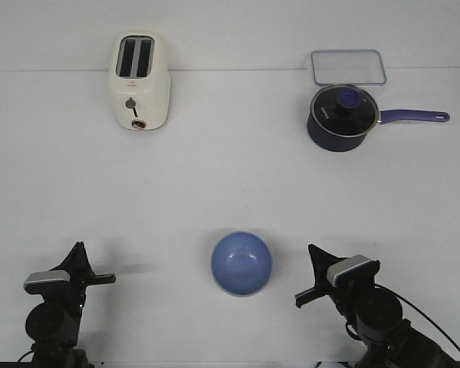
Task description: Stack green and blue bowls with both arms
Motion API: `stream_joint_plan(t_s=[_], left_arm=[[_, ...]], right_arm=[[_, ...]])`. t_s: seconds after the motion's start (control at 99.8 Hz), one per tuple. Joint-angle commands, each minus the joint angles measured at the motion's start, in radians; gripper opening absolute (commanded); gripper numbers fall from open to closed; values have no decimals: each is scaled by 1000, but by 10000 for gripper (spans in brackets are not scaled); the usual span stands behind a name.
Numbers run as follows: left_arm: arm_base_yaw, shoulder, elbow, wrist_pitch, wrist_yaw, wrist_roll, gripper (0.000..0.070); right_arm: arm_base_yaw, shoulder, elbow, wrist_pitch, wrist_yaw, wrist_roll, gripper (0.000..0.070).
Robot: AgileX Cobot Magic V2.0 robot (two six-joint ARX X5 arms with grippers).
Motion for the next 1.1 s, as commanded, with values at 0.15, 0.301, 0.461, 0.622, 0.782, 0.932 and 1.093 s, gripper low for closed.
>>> stream_joint_plan(t_s=[0.15,0.301,0.461,0.622,0.782,0.932,1.093], left_arm=[[30,-8,-27,15,15,14,12],[30,-8,-27,16,15,14,12],[30,-8,-27,15,15,14,12],[30,-8,-27,15,15,14,12],[30,-8,-27,15,15,14,12],[30,-8,-27,15,15,14,12],[30,-8,-27,15,15,14,12]], right_arm=[[9,4,0,11,1,-5,6],[9,4,0,14,1,-5,6],[9,4,0,17,1,-5,6],[9,4,0,17,1,-5,6],[9,4,0,17,1,-5,6],[-20,-16,-1,16,10,-53,6],[-301,-97,-82,76,-143,-170,6]])
